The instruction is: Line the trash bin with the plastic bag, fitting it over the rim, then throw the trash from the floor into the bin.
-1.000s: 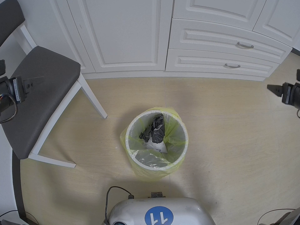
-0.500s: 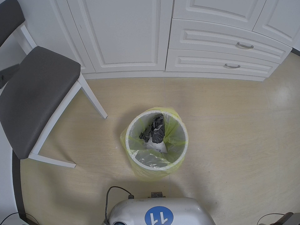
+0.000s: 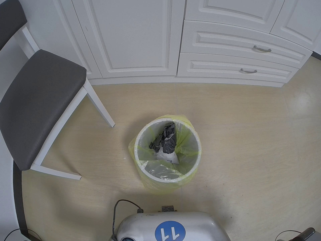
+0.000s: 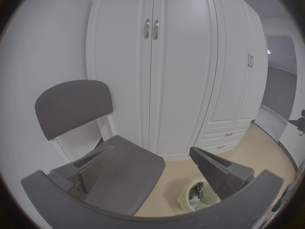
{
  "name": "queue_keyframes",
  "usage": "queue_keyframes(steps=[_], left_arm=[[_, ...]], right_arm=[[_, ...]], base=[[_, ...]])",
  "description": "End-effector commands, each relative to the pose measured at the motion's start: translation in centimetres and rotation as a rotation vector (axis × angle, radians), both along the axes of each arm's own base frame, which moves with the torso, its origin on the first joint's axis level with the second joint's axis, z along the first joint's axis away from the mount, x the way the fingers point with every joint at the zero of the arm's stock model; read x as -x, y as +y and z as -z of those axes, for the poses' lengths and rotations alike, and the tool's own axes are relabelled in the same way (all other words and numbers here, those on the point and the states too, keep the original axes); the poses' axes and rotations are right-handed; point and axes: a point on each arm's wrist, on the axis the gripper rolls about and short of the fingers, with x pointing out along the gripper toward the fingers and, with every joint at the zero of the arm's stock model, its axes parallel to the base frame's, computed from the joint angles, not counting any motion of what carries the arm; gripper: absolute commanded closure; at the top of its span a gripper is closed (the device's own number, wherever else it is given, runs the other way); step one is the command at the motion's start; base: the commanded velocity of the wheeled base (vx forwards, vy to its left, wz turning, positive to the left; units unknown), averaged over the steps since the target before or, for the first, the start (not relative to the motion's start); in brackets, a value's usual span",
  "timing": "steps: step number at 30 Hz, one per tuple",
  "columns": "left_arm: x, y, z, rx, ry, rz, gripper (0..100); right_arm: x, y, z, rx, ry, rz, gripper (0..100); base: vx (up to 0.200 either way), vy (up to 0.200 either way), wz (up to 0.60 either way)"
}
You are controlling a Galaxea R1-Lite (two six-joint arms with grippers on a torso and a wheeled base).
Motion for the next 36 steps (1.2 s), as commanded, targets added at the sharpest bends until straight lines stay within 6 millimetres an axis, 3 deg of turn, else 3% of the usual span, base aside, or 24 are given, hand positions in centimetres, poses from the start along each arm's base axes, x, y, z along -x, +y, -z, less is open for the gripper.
queue_keyframes(steps=[1,3,4,6,11,21,28,36], left_arm=[[3.2,0.4,-1.3,0.007,-0.078,-0.01,0],[4.4,0.5,-1.1,0.007,-0.084,-0.01,0],[4.4,0.5,-1.1,0.007,-0.084,-0.01,0],[6.3,0.7,-0.7,0.01,-0.1,-0.012,0],[9.6,1.1,0.1,0.01,-0.123,-0.009,0],[13.5,1.6,2.2,-0.021,-0.092,-0.005,0],[15.5,1.5,3.9,-0.041,-0.084,-0.046,0],[17.4,0.4,4.9,-0.047,-0.113,-0.141,0]], right_arm=[[5.8,0.4,2.1,0.02,-0.07,0.01,0],[7.8,0.5,3.9,0.051,-0.057,-0.001,0],[7.8,0.5,3.9,0.051,-0.057,-0.001,0],[10.0,0.7,6.3,0.117,-0.05,-0.043,0],[11.5,0.8,8.3,0.129,-0.061,-0.044,0],[13.7,0.4,9.5,0.135,-0.134,-0.067,0],[13.5,0.1,10.8,0.146,-0.136,-0.091,0],[13.6,0.1,10.6,0.151,-0.173,-0.092,0]], base=[[0.0,0.0,0.0],[0.0,0.0,0.0],[0.0,0.0,0.0],[0.0,0.0,0.0],[0.0,0.0,0.0],[0.0,0.0,0.0],[0.0,0.0,0.0],[0.0,0.0,0.0]])
